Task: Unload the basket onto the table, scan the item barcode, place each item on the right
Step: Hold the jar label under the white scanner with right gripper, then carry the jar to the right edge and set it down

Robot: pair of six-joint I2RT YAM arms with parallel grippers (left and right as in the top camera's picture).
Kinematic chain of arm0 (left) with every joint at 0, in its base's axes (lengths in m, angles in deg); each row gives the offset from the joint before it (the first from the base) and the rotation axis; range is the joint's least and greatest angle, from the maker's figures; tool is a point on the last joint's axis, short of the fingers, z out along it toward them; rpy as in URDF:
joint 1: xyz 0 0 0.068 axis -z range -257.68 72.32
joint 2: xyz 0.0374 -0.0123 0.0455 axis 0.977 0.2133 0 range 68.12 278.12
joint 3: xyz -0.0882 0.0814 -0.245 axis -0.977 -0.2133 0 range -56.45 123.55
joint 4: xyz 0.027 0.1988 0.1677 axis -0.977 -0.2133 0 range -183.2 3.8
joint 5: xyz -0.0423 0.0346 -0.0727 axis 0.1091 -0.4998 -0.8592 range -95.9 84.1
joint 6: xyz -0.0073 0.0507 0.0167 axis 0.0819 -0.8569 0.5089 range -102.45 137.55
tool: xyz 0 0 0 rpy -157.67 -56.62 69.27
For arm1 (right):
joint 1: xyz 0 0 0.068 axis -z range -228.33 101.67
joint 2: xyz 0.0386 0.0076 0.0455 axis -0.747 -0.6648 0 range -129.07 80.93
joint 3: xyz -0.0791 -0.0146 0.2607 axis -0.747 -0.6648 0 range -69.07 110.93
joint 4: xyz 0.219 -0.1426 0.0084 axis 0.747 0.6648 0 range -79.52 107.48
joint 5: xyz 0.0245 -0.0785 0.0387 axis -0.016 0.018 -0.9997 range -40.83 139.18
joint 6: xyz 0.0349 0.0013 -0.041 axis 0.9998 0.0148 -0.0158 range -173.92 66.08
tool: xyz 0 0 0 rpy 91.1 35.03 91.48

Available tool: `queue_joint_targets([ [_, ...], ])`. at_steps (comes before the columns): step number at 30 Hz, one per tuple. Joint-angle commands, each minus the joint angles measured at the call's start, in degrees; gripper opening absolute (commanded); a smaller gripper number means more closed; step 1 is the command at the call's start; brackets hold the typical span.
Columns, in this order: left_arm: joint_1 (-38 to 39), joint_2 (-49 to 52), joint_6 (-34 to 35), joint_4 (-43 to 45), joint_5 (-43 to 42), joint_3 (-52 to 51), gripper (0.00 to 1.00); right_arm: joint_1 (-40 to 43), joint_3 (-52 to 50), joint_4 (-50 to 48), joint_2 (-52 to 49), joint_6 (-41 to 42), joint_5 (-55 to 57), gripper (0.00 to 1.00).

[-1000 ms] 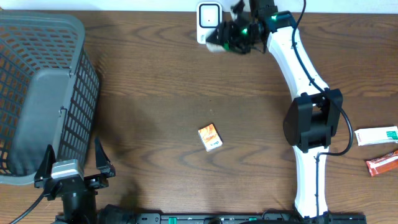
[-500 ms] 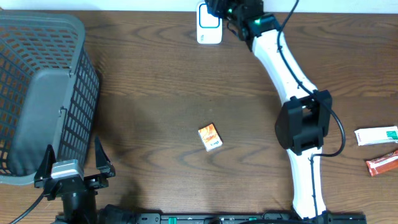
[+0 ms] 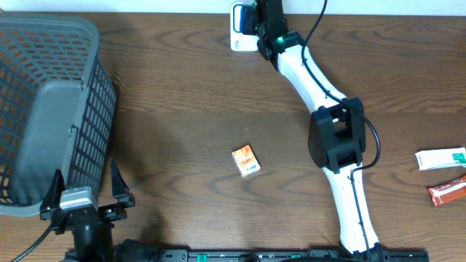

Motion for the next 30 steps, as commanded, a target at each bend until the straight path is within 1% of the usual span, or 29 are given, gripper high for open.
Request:
queue_joint_targets([
  [1, 0.24, -0.59, -0.74, 0.13, -0.31, -0.2, 0.91, -0.26, 1.33, -1.42, 1.11, -4.04, 4.2, 0.57],
  [6, 0.24, -0.59, -0.74, 0.13, -0.31, -0.2, 0.91, -0.33, 1.49, 0.39, 1.16, -4.5, 4.7, 0.56],
  [8, 0.24, -0.59, -0.74, 0.11, -0.31, -0.2, 0.91, -0.26, 2.71, 3.15, 1.53, -4.52, 4.72, 0.56],
  [10, 0.24, -0.59, -0.74, 0.11, -0.31, -0.2, 0.91, -0.22, 4.83, 8.09, 2.64, -4.52, 5.62, 0.56],
  [11, 0.24, -0.59, -0.74, 0.11, -0.31, -0.2, 0.91, -0.13, 6.67, 12.04, 3.72, -4.52, 7.28, 0.56],
  [12, 0.24, -0.59, -0.74, 0.11, -0.31, -0.2, 0.91, 0.22, 10.49, 20.57, 6.05, -4.52, 11.91, 0.55],
  [14, 0.24, -0.59, -0.74, 0.11, -0.31, -0.2, 0.91, 0.61, 12.63, 25.9, 7.61, -4.5, 14.53, 0.55],
  [15, 0.24, -0.59, -0.74, 0.13, -0.31, -0.2, 0.91, 1.07, 14.08, 30.18, 8.83, -4.44, 16.28, 0.54],
  [17, 0.24, -0.59, -0.74, 0.13, -0.31, -0.2, 0.91, 2.21, 15.82, 37.62, 11.19, -2.75, 19.15, 0.5],
  [18, 0.24, -0.59, -0.74, 0.15, -0.31, -0.2, 0.91, 2.97, 16.15, 41.2, 12.52, -1.66, 20.09, 0.5],
  [23, 0.24, -0.59, -0.74, 0.31, -0.33, -0.2, 0.91, 9.2, 16.15, 56.24, 17.29, 4.28, 20.5, 0.5],
  [26, 0.24, -0.59, -0.72, 0.31, -0.33, -0.2, 0.91, 15.56, 16.09, 63.39, 17.55, 6.91, 19.5, 0.49],
  [30, 0.24, -0.59, -0.74, 0.31, -0.33, -0.2, 0.91, 24.98, 13.75, 67.25, 16.46, 8.15, 13.16, 0.47],
])
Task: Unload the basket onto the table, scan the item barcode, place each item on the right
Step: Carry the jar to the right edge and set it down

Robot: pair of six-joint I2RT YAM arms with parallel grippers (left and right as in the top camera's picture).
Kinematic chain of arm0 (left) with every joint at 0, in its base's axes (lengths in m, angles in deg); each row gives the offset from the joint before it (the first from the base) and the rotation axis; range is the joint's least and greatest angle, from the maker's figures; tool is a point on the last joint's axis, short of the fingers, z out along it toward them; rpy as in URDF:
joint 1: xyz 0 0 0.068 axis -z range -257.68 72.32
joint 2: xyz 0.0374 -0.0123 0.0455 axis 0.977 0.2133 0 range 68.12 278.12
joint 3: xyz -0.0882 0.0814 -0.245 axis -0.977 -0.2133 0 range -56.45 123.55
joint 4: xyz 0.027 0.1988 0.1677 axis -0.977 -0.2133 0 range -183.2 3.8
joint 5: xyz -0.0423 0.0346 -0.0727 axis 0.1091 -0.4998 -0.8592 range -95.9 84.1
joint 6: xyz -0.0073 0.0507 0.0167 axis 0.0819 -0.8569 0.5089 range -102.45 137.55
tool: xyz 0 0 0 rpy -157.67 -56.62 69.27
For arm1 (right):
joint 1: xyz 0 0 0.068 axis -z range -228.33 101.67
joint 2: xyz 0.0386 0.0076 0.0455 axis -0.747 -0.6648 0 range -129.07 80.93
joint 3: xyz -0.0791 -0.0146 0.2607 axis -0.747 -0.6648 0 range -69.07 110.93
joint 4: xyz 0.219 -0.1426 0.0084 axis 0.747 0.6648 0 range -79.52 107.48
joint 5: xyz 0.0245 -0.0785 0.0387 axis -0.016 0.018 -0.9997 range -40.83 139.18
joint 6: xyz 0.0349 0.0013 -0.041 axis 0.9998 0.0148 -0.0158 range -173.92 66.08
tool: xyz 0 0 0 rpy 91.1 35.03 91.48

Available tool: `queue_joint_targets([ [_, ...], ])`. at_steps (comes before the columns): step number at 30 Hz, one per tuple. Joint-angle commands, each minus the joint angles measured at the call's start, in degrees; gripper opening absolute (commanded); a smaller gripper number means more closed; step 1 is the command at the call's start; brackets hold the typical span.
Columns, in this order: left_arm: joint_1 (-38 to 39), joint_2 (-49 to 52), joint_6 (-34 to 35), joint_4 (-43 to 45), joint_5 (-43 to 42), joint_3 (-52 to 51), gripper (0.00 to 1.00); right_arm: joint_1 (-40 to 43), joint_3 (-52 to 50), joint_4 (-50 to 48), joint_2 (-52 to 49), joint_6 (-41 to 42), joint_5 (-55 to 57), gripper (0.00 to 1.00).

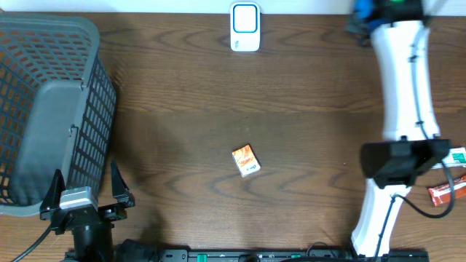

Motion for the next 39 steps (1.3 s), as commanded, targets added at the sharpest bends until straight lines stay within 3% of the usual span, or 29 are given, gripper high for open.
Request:
queue_joint_targets([
  [1, 0.24, -0.52, -0.7, 0.26, -0.33, -0.2, 0.91, 7.63, -2.75, 1.25, -2.47, 3.1, -5.05, 0.47],
  [14, 0.24, -0.52, -0.72, -0.96, -0.33, -0.2, 0.91, 29.24, -14.64, -0.28, -8.2, 7.3, -19.32, 0.48],
  [22, 0.24, -0.52, -0.72, -1.42, -0.31, -0.2, 0.91, 36.39, -23.96, -6.19, -8.79, 7.15, -19.3, 0.49],
  [30, 0.24, -0.52, -0.72, -1.46, -0.31, -0.2, 0.91, 38.38, -31.95, -12.5, -8.79, 7.13, -19.45, 0.52],
  [35, 0.24, -0.52, -0.72, -1.86, -0.31, -0.2, 0.91, 38.38, -31.47, -12.17, -8.66, 6.95, -24.02, 0.68],
  [37, 0.24, -0.52, -0.72, -1.92, -0.31, -0.2, 0.91, 38.49, -29.77, -10.56, -8.39, 7.02, -25.97, 0.8],
  [38, 0.24, -0.52, -0.72, -1.97, -0.31, -0.2, 0.91, 38.53, -28.68, -9.62, -8.13, 7.04, -26.69, 0.93],
  [39, 0.24, -0.52, -0.72, -2.1, -0.31, -0.2, 0.91, 38.6, -27.08, -8.24, -7.61, 7.26, -26.84, 0.99],
])
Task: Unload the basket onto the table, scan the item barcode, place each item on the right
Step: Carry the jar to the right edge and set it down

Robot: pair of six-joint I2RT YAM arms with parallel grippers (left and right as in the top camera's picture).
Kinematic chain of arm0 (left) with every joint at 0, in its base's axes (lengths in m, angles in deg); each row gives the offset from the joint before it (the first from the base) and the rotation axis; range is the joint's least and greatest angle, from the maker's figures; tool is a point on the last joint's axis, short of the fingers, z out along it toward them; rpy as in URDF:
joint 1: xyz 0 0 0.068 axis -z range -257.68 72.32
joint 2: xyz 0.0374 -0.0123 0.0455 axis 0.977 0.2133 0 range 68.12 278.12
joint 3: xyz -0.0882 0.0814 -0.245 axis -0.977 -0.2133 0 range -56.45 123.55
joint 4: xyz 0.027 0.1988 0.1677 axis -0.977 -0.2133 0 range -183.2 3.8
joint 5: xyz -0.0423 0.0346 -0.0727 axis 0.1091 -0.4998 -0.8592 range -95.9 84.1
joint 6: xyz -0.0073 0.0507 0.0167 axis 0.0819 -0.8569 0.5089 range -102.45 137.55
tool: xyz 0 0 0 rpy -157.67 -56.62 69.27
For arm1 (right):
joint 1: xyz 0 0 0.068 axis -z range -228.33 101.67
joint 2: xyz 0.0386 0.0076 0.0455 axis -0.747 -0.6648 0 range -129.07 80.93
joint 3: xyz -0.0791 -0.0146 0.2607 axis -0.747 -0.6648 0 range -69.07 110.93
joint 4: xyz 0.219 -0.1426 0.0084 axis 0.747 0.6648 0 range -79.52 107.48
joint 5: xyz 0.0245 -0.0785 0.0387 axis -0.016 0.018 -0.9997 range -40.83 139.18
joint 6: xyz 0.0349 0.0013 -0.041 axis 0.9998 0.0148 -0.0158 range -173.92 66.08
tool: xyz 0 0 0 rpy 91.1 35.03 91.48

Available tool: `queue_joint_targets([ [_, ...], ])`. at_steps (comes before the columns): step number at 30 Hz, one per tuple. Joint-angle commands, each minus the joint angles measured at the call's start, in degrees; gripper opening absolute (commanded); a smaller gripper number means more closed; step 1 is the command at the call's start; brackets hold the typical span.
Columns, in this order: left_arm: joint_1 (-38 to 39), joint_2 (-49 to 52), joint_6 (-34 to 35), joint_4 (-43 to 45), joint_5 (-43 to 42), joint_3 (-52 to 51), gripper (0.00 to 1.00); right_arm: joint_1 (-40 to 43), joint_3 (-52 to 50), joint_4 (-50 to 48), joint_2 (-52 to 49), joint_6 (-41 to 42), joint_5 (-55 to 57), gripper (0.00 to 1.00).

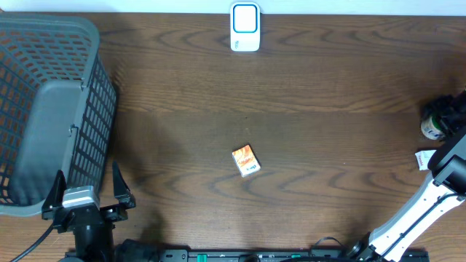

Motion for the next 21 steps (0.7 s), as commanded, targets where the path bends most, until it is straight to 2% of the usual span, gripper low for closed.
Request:
queue_joint_targets([
  [1, 0.24, -0.52, -0.74, -0.15, -0.31, -0.2, 0.91, 0.39, 5.53, 2.93, 2.16, 0.72, -2.89, 0.99],
  [7, 0.24, -0.52, -0.74, -0.11, -0.31, -0.2, 0.91, 0.37, 16.48, 9.27, 11.28, 3.26, -1.14, 0.99],
  [12, 0.24, -0.52, -0.74, 0.37, -0.33, -0.2, 0.91, -2.73, 19.1, 8.9, 22.58, 1.49, -8.04, 0.99],
  [17, 0.24, -0.52, -0.72, 0.96, -0.33, -0.2, 0.91, -13.07, 19.08, 11.43, 28.02, -2.89, -10.23, 0.99],
  [21, 0.24, -0.52, -0.72, 0.96, -0.33, -0.2, 0.91, -26.34, 17.97, 17.16, 27.15, -4.52, -10.16, 0.99],
])
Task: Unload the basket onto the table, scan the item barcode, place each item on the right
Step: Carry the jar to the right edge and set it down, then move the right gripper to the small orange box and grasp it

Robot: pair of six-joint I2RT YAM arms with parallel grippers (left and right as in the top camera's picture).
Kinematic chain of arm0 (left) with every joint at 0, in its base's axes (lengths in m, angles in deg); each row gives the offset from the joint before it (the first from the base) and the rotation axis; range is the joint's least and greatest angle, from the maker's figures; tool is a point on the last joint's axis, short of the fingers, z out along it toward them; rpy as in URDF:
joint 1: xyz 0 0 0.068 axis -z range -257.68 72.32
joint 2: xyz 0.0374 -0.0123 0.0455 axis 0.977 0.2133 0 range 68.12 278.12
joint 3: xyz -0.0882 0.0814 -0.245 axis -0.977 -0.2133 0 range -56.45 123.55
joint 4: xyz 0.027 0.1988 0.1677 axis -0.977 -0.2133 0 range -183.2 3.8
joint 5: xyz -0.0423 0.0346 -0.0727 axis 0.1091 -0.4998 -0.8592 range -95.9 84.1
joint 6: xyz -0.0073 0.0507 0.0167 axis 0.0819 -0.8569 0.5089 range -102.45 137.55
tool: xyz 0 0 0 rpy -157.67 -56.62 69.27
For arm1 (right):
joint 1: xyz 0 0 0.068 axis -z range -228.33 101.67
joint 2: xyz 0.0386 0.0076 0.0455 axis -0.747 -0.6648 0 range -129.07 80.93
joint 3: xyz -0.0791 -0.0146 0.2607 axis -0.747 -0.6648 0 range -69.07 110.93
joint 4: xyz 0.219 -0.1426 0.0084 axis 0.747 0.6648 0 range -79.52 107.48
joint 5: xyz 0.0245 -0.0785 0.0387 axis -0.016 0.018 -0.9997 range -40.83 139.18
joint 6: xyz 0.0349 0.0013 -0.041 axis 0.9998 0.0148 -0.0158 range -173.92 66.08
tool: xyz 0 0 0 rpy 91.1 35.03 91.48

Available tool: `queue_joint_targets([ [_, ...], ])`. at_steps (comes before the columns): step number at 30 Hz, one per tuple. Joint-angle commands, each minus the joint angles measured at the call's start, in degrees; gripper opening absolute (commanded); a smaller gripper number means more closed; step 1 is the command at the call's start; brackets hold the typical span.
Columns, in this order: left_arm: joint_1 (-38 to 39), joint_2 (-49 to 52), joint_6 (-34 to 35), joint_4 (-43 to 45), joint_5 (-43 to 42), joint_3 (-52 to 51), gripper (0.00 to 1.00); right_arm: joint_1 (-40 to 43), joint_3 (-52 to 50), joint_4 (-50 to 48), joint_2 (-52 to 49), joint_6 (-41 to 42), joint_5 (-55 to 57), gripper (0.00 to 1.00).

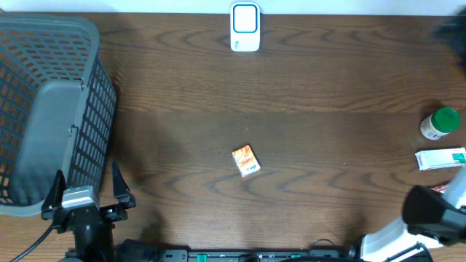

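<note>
The white barcode scanner (245, 28) with a blue face stands at the table's far edge. A white bottle with a green cap (440, 124) is upright near the right edge, with nothing touching it. A small orange box (246, 160) lies mid-table. My left gripper (87, 191) is open at the near left with nothing in it. Only the elbow of my right arm (435, 212) shows, at the near right. A dark blur (453, 33) at the far right corner may be its gripper, and its state is unreadable.
A grey mesh basket (44, 109) fills the left side. A white and green packet (440, 159) lies at the right edge below the bottle. The right arm mostly hides a red-brown wrapper under it.
My right gripper was down over the green-capped bottle at the right edge. It has let go, and the bottle now stands free. The arm has folded back toward the near right corner. The left arm is unchanged.
My right gripper first held a green-marked item at the scanner on the far edge. It was then at the far right corner, away from the scanner. Later it was low at the right edge, on the bottle. Now the bottle stands alone there.
</note>
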Motion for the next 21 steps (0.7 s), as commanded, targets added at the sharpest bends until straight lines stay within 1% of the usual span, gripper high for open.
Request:
queue_joint_targets([
  [1, 0.24, -0.52, -0.72, 0.37, -0.33, -0.2, 0.91, -10.75, -2.97, 3.69, -4.52, -1.77, -1.64, 0.99],
  [3, 0.24, -0.52, -0.72, 0.37, -0.33, -0.2, 0.91, -16.57, -4.46, 6.27, -5.53, 2.62, -1.6, 0.99],
  [5, 0.24, -0.52, -0.72, 0.35, -0.33, -0.2, 0.91, -22.71, -7.45, 7.3, -6.43, 10.25, -1.4, 0.99],
  [7, 0.24, -0.52, -0.72, 0.37, -0.33, -0.2, 0.91, -27.12, -11.13, 7.37, -7.04, 19.19, -1.46, 0.99],
  [8, 0.24, -0.52, -0.72, 0.37, -0.33, -0.2, 0.91, -29.83, -14.05, 7.13, -7.32, 26.03, -1.97, 0.99],
  [9, 0.24, -0.52, -0.72, 0.37, -0.33, -0.2, 0.91, -32.11, -17.03, 6.08, -7.37, 31.08, -2.45, 0.99],
  [11, 0.24, -0.52, -0.72, 0.37, -0.33, -0.2, 0.91, -36.3, -23.65, 1.22, -7.41, 38.56, -4.0, 0.99],
  [16, 0.24, -0.52, -0.72, 0.35, -0.33, -0.2, 0.91, -43.21, -36.81, -9.14, -7.41, 55.49, -8.81, 0.99],
  [21, 0.24, -0.52, -0.72, 0.35, -0.33, -0.2, 0.91, -49.44, -47.43, -19.91, -7.41, 65.22, -10.8, 0.99],
])
